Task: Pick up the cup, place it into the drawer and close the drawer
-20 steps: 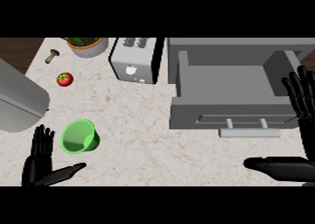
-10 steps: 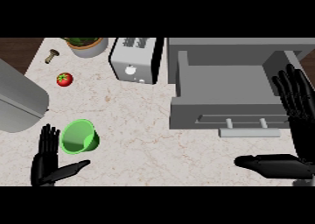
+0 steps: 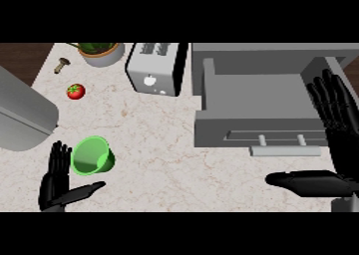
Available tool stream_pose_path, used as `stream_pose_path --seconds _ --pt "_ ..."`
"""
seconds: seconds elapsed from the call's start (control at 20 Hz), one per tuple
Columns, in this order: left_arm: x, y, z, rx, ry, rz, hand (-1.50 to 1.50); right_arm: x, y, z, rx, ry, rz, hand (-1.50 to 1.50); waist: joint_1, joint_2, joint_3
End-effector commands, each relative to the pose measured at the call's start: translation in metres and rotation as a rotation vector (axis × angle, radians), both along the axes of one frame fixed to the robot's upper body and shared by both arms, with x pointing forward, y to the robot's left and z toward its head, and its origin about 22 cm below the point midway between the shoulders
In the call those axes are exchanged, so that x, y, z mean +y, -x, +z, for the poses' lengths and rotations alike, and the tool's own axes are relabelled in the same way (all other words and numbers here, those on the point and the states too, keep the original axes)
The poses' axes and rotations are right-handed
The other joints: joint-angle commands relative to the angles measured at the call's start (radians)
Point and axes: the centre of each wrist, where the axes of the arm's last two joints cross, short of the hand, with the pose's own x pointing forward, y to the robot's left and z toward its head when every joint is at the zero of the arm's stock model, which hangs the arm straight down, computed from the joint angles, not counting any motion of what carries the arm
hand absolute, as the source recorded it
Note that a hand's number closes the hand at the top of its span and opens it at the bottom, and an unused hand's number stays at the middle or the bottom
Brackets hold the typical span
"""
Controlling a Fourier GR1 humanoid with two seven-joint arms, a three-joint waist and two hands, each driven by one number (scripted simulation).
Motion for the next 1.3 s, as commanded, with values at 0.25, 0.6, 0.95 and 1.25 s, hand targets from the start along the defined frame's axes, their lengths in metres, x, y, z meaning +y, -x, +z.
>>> stream_pose_path --seconds 0.25,0.6,0.95,1.25 --pt "-0.016 -0.025 0.005 -0.104 0.078 -0.044 -1.5 -0.001 0.0 -0.005 -0.007 -0.007 0.01 -1.5 -0.011 0.009 -0.017" --pt "-0.011 -0.044 0.018 -0.163 0.143 -0.116 -1.5 -0.008 0.008 0.002 0.022 -0.016 0.014 -1.5 -0.021 0.01 -0.018" --pt "-0.022 -0.038 0.011 -0.204 0.242 -0.222 1.5 0.005 -0.005 0.002 0.015 -0.012 0.02 -1.5 -0.005 0.008 -0.016" --pt "-0.054 -0.066 0.021 -0.275 0.328 -0.255 1.5 -0.008 -0.005 -0.003 0.008 0.0 0.016 -1.5 -0.012 0.01 -0.017"
